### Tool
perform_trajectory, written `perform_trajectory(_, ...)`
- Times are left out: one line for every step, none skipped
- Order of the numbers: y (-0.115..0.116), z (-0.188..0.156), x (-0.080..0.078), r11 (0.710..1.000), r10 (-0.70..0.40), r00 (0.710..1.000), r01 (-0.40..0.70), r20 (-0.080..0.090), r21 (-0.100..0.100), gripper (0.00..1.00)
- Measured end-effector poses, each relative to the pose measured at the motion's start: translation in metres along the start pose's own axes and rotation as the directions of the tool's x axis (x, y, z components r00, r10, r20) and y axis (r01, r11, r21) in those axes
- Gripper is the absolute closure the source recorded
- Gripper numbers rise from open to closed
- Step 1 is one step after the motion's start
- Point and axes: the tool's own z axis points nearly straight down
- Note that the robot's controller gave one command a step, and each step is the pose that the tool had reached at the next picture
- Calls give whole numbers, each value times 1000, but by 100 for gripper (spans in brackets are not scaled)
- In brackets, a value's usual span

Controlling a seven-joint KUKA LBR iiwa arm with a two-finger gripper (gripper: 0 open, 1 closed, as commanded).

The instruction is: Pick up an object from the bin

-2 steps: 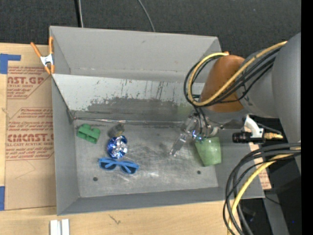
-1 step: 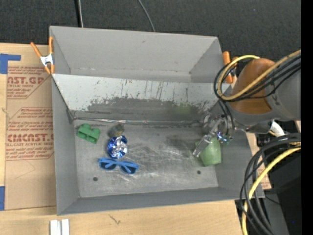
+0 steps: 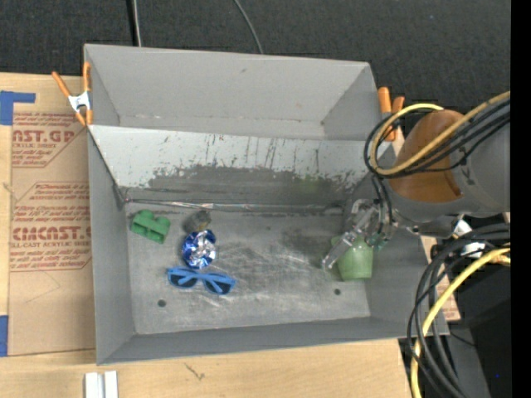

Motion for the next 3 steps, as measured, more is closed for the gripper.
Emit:
perform_trajectory(1, 10, -7, 975, -224, 974, 224, -15, -2, 0)
perform_trajectory(3, 9, -5, 974, -225, 974, 225, -23, -6, 100)
perform_trajectory(8, -48, -4, 973, -230, 973, 229, 2, 20, 100)
